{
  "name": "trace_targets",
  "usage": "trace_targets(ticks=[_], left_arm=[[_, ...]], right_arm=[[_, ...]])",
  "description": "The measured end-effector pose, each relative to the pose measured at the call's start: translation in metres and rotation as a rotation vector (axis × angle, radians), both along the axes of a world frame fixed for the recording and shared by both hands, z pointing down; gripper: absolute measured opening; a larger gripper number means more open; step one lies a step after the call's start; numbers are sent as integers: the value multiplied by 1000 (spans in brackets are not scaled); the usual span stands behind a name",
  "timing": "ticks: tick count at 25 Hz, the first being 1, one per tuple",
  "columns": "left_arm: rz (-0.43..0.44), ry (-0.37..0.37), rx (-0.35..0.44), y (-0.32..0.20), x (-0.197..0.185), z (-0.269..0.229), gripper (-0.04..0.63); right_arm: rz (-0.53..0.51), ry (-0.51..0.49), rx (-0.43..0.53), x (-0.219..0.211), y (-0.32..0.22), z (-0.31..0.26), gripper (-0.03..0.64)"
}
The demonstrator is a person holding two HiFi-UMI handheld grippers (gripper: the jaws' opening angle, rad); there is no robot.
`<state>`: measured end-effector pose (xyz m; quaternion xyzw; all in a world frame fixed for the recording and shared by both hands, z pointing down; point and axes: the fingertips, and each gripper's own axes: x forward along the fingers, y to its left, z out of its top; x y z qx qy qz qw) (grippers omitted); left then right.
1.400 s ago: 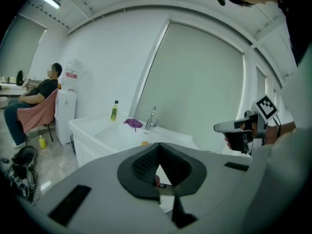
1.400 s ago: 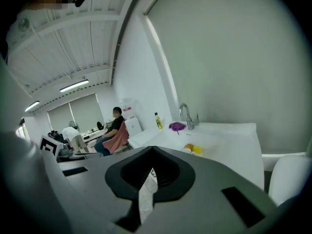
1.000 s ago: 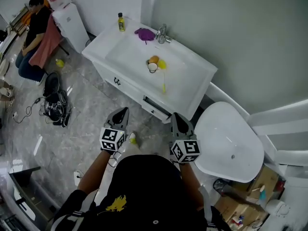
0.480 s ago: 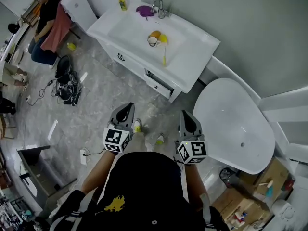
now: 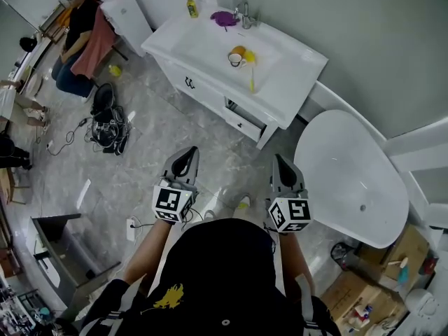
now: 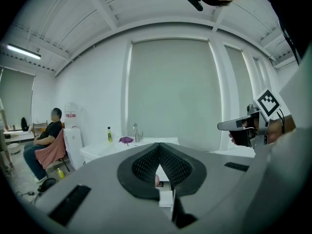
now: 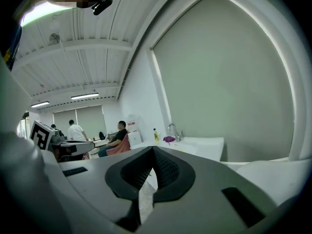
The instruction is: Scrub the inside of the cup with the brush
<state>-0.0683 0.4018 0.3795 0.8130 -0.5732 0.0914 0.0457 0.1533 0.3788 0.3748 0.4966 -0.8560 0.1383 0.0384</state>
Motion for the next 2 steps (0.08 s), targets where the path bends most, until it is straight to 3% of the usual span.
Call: trace_targets(ticks=[2], left_arm=[[-6, 0, 22, 15, -18, -6, 17]], right_arm=[[5, 3, 12, -16, 11, -4, 26]])
